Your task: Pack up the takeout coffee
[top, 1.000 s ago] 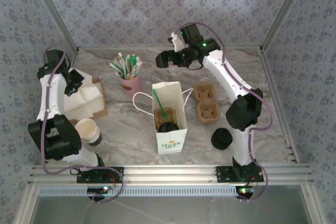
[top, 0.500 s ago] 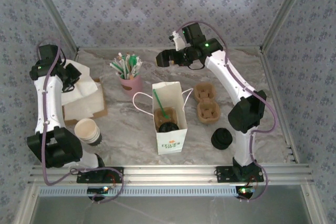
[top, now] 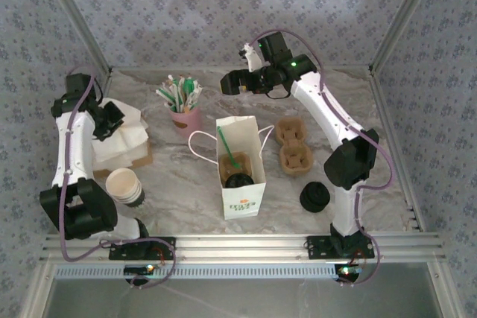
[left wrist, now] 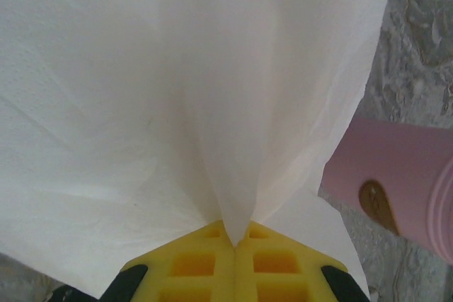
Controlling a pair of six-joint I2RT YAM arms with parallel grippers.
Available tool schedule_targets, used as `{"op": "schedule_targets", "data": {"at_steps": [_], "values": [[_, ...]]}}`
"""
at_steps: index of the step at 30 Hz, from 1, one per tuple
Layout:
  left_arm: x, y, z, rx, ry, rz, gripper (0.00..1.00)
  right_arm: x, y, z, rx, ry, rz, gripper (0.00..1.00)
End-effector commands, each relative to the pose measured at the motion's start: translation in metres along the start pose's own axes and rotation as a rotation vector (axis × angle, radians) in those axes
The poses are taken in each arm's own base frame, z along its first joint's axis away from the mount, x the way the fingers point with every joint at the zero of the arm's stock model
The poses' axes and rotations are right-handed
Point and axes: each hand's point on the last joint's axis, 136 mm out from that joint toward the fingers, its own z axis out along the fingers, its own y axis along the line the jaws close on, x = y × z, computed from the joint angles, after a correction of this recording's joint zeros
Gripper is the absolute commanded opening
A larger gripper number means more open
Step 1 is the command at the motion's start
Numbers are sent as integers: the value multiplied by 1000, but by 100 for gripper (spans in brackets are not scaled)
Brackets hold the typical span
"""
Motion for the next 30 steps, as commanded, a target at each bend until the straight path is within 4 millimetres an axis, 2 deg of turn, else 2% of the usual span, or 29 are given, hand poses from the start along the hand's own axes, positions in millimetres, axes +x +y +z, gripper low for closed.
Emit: {"op": "schedule_targets", "data": {"at_steps": [1, 8, 13, 20, 24, 30], "values": [[-7, -18, -41, 83, -69, 26, 0, -8, 22, -14, -49, -28, -21, 100], [-17, -40, -85, 173, -129, 44, 0, -26, 52, -32, -145, -90, -54, 100], [-25, -54, -105, 233, -161, 50, 0, -33, 74, -46, -217, -127, -83, 98], [-38, -74, -133, 308, -201, 64, 0, -31, 106, -58, -303, -142, -130, 94], [-47, -92, -157, 383, -234, 60, 0, -33, 124, -68, -387, -149, -116, 91], [-67, -125, -199, 520, -297, 23, 0, -24, 168, -83, -572, -138, -101, 90]]}}
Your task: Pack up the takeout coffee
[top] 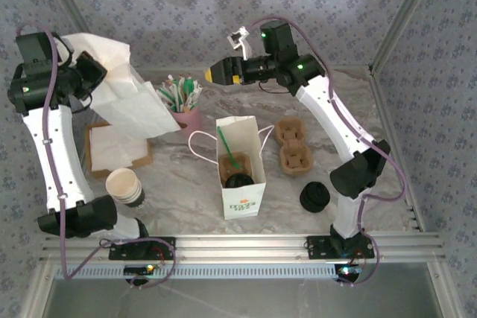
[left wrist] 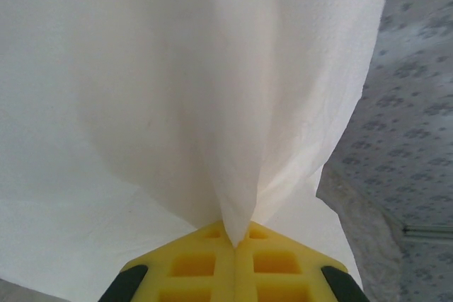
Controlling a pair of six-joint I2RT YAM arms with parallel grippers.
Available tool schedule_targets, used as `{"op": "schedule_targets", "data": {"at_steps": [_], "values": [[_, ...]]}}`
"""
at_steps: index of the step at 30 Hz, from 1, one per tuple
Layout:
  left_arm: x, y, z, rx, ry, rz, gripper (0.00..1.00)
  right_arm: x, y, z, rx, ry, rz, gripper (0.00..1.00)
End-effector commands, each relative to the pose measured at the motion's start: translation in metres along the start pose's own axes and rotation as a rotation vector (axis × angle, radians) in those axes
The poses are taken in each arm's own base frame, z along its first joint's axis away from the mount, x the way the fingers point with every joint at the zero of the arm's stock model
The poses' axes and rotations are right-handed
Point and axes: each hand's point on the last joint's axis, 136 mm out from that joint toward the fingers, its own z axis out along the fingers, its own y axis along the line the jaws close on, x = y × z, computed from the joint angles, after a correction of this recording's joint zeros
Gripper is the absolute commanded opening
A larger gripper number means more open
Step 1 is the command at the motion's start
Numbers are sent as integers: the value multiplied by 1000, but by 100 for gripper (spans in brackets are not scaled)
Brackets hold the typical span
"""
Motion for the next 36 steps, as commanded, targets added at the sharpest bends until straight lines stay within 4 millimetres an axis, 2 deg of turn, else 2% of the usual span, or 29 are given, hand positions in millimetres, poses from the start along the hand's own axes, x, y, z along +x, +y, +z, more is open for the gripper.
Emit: {"op": "schedule_targets", "data": {"at_steps": [1, 10, 12, 15, 19, 23, 29, 33, 36], "values": [[-12, -34, -13, 111, -21, -41, 0, -1, 61, -5, -172, -11, -20, 90], [-34, -84, -27, 243, -47, -95, 0, 33, 136, 24, -308, 65, -55, 92], [-37, -96, -36, 289, -53, -106, 0, 41, 151, 32, -330, 88, -62, 93], [-38, -110, -49, 355, -46, -124, 0, 53, 167, 48, -349, 114, -68, 93], [-35, -124, -69, 427, -32, -130, 0, 63, 177, 69, -344, 123, -75, 92], [-30, -130, -90, 478, -17, -140, 0, 64, 172, 90, -288, 90, -40, 92], [-23, -130, -123, 539, 6, -168, 0, 53, 134, 115, -149, -8, -16, 92], [-13, -136, -139, 596, 53, -189, 0, 44, 109, 121, -84, -70, -9, 92], [-6, -145, -150, 658, 89, -207, 0, 35, 105, 121, -86, -119, -29, 94]]}}
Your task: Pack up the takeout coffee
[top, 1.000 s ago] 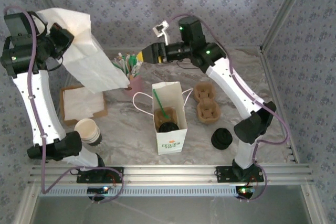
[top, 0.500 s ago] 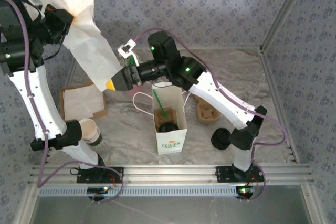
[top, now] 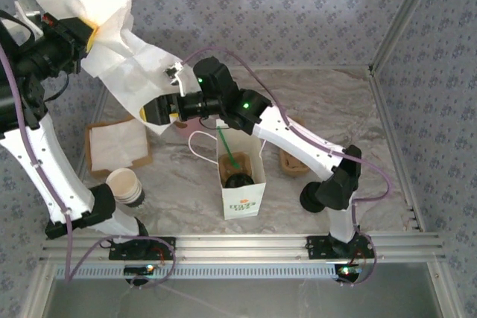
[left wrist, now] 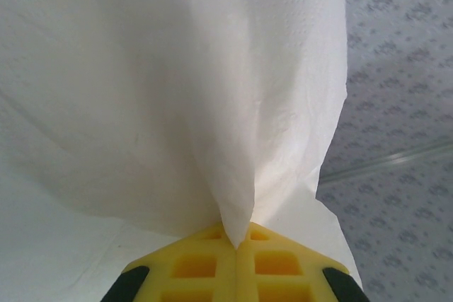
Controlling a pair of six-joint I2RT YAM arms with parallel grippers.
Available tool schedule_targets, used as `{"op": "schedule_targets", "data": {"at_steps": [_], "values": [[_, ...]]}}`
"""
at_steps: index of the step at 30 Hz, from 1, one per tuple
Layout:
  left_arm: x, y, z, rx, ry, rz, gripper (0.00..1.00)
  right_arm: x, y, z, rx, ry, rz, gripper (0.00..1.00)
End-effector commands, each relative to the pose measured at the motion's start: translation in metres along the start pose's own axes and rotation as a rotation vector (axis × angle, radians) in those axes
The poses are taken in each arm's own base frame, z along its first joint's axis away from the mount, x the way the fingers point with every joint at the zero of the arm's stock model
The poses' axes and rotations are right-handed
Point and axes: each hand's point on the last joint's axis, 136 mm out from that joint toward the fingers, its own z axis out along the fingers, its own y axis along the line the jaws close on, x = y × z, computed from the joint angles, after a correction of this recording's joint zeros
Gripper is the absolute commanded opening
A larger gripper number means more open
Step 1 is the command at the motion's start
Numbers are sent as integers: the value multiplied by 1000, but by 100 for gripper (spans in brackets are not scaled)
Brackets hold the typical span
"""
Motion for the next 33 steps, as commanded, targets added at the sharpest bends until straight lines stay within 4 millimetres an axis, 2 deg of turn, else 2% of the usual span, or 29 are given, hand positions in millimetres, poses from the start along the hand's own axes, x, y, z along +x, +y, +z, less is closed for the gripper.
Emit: {"op": "schedule_targets", "data": {"at_steps": [1, 8, 15, 19, 22, 28, 33], "values": [[18, -29, -13, 114, 72, -65, 0, -25, -1, -1, 5, -118, -49, 95], [37, -40, -21, 183, 143, -126, 0, -43, 19, -13, -57, -225, -140, 95], [45, -28, -17, 217, 175, -239, 0, -46, 49, -33, -157, -305, -264, 94], [51, -20, -16, 197, 182, -261, 0, -47, 56, -38, -173, -320, -283, 94], [59, -9, -8, 193, 186, -299, 0, -53, 63, -42, -191, -342, -286, 94], [74, 30, 11, 181, 190, -404, 0, -65, 78, -48, -214, -370, -306, 94], [89, 43, 19, 166, 207, -437, 0, -74, 72, -54, -212, -398, -258, 89]]}}
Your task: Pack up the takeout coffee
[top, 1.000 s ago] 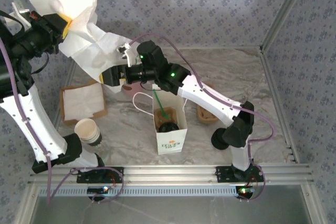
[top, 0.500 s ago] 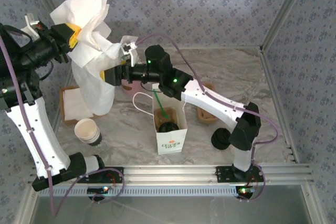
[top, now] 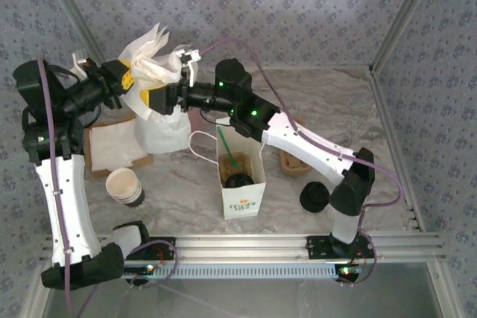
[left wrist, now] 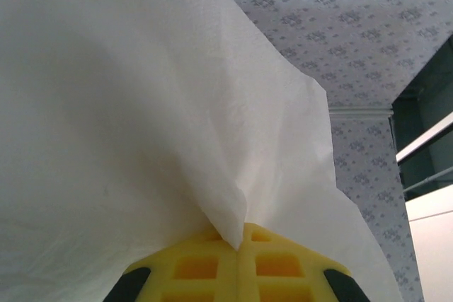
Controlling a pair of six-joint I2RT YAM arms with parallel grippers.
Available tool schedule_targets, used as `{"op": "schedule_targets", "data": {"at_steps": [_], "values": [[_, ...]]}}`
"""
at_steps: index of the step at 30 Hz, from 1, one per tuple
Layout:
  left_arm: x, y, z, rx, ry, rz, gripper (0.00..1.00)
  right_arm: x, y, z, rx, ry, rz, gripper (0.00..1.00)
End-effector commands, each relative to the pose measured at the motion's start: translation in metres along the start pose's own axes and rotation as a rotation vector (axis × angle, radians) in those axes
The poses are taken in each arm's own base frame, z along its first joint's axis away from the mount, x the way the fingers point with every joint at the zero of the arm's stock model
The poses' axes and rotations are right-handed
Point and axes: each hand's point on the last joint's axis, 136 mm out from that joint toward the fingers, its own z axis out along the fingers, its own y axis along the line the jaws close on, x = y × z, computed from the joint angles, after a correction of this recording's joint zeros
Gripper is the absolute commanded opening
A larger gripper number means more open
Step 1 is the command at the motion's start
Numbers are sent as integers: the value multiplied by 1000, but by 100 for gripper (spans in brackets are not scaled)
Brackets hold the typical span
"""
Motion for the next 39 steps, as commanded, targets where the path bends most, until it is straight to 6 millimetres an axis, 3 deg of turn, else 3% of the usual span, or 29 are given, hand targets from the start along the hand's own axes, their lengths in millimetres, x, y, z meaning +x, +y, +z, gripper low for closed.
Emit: {"op": "schedule_targets", "data": {"at_steps": [1, 7, 11, 13, 15, 17, 19, 21, 24, 27, 39], "values": [[8, -11, -1, 50, -19, -56, 0, -32, 19, -9, -48, -83, 0, 86], [17, 5, 12, 35, 5, -73, 0, -37, 13, -3, -61, -84, 59, 65], [19, 2, 11, 41, 5, -65, 0, -40, 3, -4, -50, -97, 107, 41], [21, 1, 13, 42, 14, -59, 0, -45, 0, -6, -42, -106, 124, 23], [22, 0, 12, 46, 14, -50, 7, -50, -1, -8, -44, -115, 135, 8], [22, -1, 12, 45, 13, -40, 22, -54, 0, -10, -47, -120, 137, 0], [23, -4, 10, 44, 10, -22, 36, -59, 4, -13, -48, -127, 129, 0], [25, -7, 5, 26, -1, 19, 59, -66, 6, -18, -43, -137, 119, 0], [29, -12, -5, -9, -23, 83, 85, -76, 9, -27, -21, -155, 85, 0], [33, -14, -16, -28, -37, 117, 99, -87, 7, -38, 18, -171, 45, 0], [52, 24, -26, -2, -13, -32, 100, -124, 4, -60, 59, -274, -23, 0]]}}
